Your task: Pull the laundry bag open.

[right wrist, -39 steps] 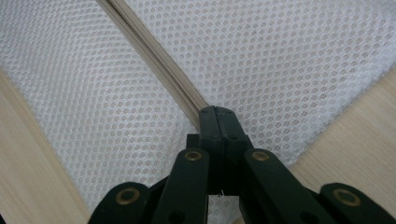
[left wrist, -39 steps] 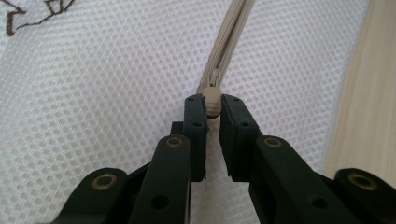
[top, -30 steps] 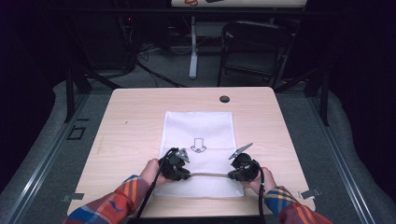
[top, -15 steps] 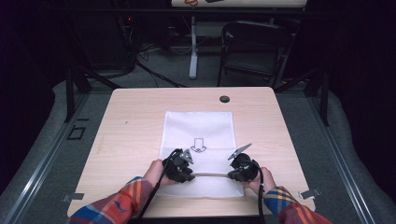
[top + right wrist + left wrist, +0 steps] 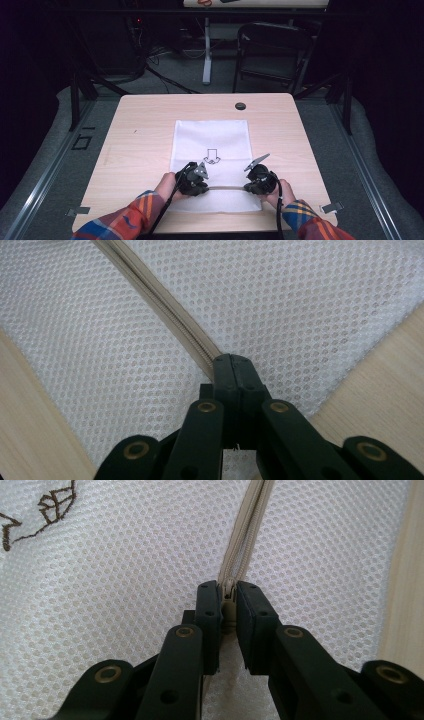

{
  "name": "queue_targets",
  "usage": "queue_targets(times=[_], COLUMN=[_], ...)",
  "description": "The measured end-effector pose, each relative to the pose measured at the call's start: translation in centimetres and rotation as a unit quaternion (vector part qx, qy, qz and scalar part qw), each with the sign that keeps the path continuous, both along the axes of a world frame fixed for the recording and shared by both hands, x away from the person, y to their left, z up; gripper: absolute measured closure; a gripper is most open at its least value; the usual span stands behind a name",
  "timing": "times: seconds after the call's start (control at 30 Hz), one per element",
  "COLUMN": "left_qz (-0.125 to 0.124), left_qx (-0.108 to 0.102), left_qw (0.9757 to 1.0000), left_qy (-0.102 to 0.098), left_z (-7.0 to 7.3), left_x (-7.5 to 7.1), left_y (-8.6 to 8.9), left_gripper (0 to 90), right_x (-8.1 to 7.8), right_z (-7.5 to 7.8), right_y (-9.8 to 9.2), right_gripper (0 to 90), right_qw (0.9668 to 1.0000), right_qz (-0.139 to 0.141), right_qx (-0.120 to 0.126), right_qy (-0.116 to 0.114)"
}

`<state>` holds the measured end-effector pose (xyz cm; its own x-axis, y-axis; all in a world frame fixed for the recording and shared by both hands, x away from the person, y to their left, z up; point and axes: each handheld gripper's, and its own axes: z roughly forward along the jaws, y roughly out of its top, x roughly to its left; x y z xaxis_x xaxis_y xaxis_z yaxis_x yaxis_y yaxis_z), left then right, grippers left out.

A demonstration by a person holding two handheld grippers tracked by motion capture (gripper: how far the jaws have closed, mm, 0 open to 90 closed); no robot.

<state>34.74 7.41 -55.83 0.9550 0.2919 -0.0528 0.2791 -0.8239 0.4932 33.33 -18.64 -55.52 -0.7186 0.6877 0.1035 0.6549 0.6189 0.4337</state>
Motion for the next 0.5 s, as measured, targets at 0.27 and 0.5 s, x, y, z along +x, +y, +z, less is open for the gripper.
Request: queue_targets(times=[0.27, 0.5], left_qz=[-0.013, -0.008], left_qx=[0.026, 0.032], left_qw=[0.9995, 0.9993], left_qy=[-0.013, -0.019], left_z=[0.58, 0.91], left_x=[-0.36, -0.52], left_y=[-0.23, 0.08], left_gripper=[81.8, 81.9], right_x=[-0.04, 0.03], right_z=[-0.04, -0.01], right_y=[0.08, -0.07], right_gripper=[90.0, 90.0], right_qw=[1.0000, 1.0000], right_qz=[0.003, 0.004], right_qx=[-0.003, -0.002], right_qy=[-0.007, -0.001])
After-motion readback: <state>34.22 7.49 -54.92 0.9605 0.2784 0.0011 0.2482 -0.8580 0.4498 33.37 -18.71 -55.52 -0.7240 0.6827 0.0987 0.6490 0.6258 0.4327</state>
